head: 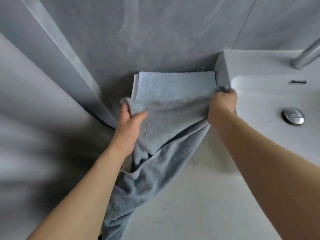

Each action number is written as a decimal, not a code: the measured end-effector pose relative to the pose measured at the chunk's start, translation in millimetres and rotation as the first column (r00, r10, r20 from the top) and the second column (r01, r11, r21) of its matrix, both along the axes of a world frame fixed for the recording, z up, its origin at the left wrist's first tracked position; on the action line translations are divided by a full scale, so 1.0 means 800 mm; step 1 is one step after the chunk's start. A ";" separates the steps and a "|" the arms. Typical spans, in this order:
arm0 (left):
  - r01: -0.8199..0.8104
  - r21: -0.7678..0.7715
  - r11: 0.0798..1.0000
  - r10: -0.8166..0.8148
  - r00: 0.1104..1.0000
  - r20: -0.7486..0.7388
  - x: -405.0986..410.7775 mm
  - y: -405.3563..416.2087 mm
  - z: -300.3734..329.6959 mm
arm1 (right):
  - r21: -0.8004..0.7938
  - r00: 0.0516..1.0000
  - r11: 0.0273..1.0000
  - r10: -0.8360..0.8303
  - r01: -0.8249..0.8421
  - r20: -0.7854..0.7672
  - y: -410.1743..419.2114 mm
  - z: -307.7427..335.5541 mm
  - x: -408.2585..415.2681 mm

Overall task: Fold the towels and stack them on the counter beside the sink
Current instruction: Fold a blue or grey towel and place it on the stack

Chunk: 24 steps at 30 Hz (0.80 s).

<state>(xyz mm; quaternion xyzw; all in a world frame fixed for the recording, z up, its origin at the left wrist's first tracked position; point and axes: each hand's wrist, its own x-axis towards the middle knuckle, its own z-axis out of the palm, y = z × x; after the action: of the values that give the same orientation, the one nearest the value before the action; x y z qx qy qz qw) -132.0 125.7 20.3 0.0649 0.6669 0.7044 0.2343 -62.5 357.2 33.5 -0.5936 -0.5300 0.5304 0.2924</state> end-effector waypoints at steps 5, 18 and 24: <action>-0.268 -0.212 0.940 0.170 0.905 -0.389 -0.077 0.076 -0.018 | 0.399 0.996 0.913 0.057 -0.082 0.074 0.056 -0.010 -0.074; -0.522 -0.490 0.698 -0.026 0.665 -0.746 -0.150 0.104 -0.100 | 0.644 0.831 0.593 0.078 -0.483 0.551 0.075 -0.183 -0.076; -0.423 -0.818 0.389 -0.296 0.784 -0.546 -0.147 0.105 -0.106 | 0.616 0.866 0.665 0.095 -0.423 0.491 0.071 -0.177 -0.075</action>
<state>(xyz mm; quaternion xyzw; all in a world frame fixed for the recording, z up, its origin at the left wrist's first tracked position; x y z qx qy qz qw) -249.3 209.3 -64.4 0.1227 0.9788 0.1612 -0.0313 -122.4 414.0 -108.3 -0.4507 -0.8221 0.1834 0.2956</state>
